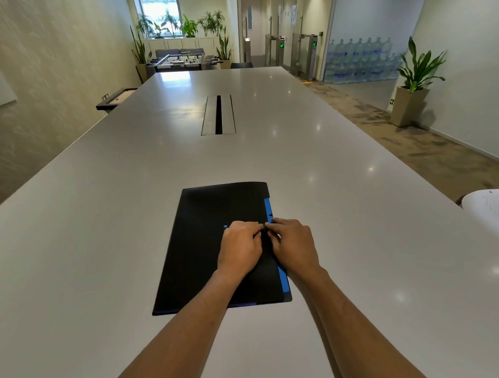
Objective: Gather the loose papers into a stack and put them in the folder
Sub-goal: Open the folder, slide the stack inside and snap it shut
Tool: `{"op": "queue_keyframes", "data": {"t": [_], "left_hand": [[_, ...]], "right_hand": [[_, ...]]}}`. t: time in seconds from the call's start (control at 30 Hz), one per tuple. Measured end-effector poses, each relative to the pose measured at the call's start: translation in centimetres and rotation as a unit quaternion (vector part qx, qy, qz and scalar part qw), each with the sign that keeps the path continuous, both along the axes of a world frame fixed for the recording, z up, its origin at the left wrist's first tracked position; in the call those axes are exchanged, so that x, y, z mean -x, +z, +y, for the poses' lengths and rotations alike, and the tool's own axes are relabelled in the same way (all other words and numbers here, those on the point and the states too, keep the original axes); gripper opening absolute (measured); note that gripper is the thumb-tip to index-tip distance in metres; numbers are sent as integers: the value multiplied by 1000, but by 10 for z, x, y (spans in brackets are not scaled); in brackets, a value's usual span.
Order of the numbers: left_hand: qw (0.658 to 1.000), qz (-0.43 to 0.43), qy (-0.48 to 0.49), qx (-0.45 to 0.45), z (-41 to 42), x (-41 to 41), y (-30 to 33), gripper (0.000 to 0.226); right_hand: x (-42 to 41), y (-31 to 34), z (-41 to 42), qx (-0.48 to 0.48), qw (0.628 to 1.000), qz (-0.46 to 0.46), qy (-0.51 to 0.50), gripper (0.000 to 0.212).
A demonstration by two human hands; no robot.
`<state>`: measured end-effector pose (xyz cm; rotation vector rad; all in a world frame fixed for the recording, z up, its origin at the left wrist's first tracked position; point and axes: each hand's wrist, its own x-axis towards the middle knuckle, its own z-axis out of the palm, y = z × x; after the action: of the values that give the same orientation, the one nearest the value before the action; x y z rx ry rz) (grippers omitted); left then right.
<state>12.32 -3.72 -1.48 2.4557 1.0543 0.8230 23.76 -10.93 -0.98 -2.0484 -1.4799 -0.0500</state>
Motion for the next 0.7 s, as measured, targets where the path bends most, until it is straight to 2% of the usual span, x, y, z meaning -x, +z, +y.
{"op": "queue_keyframes", "data": {"t": [0.43,0.6,0.7], "left_hand": [[995,90,-2,-52,-4,-4,6,33],[997,64,3,-29,-5,-1,6,31],[1000,6,10,15,-5,3,7,25]], "right_hand": [[1,2,3,114,991,-63,-7,33],[8,4,1,103,994,-33,-17,33],[13,10,-2,82,995,22,-57,33]]}}
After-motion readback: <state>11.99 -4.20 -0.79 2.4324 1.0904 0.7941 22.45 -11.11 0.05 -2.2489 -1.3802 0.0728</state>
